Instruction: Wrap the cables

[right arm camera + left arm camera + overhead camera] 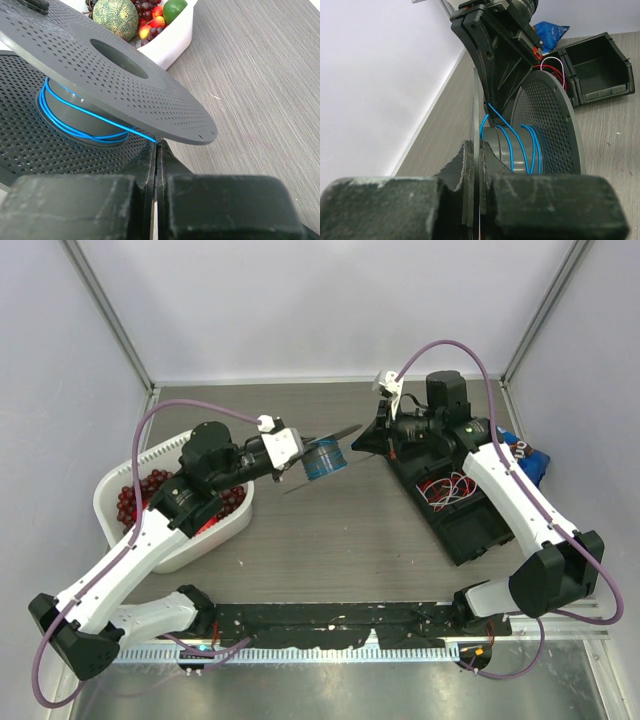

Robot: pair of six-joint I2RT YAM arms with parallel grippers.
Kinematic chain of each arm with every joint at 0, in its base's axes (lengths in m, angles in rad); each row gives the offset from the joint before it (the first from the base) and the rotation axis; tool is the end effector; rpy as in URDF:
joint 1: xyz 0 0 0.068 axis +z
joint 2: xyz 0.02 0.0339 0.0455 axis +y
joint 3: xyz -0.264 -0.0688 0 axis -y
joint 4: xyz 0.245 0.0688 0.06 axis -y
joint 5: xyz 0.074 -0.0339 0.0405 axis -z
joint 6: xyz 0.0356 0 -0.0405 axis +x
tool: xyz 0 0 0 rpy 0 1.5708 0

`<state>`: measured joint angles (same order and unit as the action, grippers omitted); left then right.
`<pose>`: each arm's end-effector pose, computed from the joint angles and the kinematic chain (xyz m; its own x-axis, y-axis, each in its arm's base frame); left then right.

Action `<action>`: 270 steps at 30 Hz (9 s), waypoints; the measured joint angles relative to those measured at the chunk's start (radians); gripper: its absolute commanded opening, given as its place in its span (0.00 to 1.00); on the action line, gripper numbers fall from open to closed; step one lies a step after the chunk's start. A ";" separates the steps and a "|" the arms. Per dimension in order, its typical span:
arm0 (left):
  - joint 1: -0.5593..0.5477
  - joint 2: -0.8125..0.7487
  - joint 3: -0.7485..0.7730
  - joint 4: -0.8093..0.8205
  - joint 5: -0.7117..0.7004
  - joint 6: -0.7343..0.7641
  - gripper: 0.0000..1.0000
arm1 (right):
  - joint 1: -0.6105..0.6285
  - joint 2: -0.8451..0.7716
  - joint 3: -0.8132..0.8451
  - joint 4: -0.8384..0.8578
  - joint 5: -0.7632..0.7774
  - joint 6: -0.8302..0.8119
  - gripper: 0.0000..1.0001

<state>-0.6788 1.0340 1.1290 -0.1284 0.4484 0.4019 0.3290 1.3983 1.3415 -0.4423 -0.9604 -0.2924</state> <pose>0.1687 -0.1559 0.4198 0.3293 0.1872 -0.9255 0.8412 0.3869 0.3776 0.2798 0.1263 0.3744 -0.1841 -0.2374 -0.9538 -0.9599 0.2523 0.1225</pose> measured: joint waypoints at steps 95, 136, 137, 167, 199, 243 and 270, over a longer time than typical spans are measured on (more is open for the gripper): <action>0.010 0.406 0.849 -0.358 -0.224 -0.724 0.00 | -0.174 -0.502 -0.662 0.452 0.032 -0.136 0.75; 0.099 0.417 0.829 -0.270 -0.148 -0.882 0.00 | -0.055 -0.442 -0.712 0.650 0.086 -0.088 0.40; 0.100 0.417 0.828 -0.270 -0.148 -0.886 0.00 | -0.055 -0.442 -0.713 0.652 0.089 -0.086 0.40; 0.117 0.417 0.802 -0.242 -0.116 -0.977 0.00 | -0.040 -0.425 -0.721 0.706 0.131 -0.059 0.01; 0.056 0.509 0.536 -0.429 -0.514 -0.851 0.00 | 0.363 -0.098 0.122 -0.196 0.653 -0.475 0.01; -0.084 0.193 -0.092 0.235 -0.487 0.194 0.00 | 0.095 0.286 0.455 -0.405 0.326 0.129 0.01; 0.127 1.010 0.035 0.918 -0.212 0.682 0.00 | -0.063 0.838 0.342 0.484 0.380 0.594 0.01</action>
<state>-0.5522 2.0438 1.1645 0.7895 0.2359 1.0840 0.2657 2.2368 1.6833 0.0422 -0.5804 0.3016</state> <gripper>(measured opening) 0.045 0.029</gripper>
